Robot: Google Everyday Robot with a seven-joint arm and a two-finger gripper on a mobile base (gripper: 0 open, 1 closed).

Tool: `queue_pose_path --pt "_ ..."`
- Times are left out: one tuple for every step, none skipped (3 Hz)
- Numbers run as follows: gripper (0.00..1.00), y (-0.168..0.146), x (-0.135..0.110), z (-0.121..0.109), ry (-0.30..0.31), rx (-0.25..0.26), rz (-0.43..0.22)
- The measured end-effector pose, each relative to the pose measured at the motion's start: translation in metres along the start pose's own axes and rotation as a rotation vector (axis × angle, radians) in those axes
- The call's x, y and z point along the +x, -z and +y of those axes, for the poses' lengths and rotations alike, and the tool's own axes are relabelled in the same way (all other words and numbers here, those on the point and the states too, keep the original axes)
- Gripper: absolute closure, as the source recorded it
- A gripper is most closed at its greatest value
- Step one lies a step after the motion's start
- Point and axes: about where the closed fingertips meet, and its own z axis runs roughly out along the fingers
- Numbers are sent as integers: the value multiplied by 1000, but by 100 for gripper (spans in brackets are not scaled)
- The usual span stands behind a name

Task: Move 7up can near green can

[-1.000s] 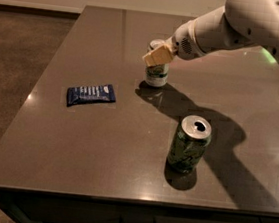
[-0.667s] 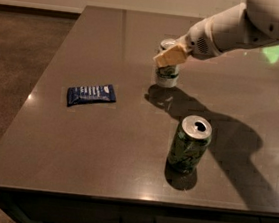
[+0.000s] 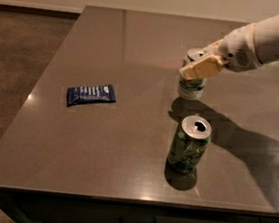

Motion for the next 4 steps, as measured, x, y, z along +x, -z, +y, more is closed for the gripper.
queue_pose_path --pt "100 30 16 18 13 -15 -14" --pt "100 61 28 40 22 -26 -35" --pt "100 85 42 64 26 -63 -49" --pt "100 100 59 84 23 -102 -49"
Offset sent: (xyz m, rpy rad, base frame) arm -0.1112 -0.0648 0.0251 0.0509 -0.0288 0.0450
